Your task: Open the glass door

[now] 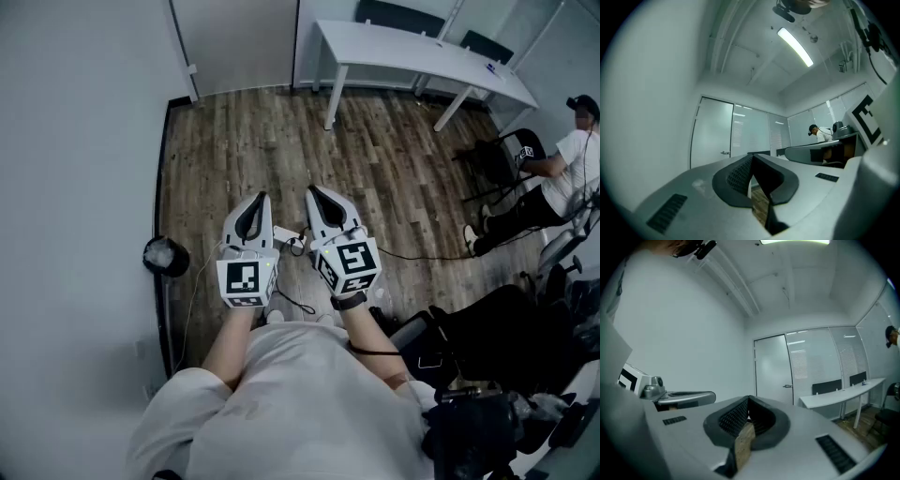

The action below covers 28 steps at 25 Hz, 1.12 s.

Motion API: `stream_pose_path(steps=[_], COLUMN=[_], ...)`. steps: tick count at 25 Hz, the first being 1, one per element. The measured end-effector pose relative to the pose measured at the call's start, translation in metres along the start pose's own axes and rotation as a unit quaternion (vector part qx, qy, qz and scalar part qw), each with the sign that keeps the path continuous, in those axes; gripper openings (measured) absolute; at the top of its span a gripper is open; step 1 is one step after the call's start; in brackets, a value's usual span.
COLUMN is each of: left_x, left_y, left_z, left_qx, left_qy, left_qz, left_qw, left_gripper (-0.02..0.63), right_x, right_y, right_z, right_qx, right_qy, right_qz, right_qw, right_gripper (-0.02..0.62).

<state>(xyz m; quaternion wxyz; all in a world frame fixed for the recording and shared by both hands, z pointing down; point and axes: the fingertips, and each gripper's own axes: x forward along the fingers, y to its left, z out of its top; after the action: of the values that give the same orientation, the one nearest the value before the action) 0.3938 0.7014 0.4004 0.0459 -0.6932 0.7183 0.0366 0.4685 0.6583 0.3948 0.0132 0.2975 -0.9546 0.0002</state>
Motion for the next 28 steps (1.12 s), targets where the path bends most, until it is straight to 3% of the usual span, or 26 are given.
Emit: stream_pose_path(steps=[10,14,21,28], left_x=[-0.032,-0.031,-0.006,0.054], left_y=[0.050,0.066,0.047,0.062], left_z=[-0.011,-0.020,-0.040,-0.067], left_qx=[-0.002,-0.014,-0.027,-0.032], left_qy=[0.008,0.009,0.020,0.038], left_qz=[-0.003,-0.001,-0.022,0.011], left_qw=[1.0000,0.9999,0.9992,0.9987], left_gripper=[0.002,0.002,0.002,0.002], right_x=[0.014,0.018,0.027,0.065], right_y=[0.047,0.050,0.017,-0.043], right_z=[-0.015,-0.023,-0.035,-0.053], right_qx=[0.019,-0.001,0.007,0.031], right_qy=[-0.002,0.017,0.031,0.028], right_qz=[0.002,-0.022,-0.045,-0.040], right_qw=[1.000,1.000,0.998,0.998], right_gripper=[0.003,0.003,0.003,0.003])
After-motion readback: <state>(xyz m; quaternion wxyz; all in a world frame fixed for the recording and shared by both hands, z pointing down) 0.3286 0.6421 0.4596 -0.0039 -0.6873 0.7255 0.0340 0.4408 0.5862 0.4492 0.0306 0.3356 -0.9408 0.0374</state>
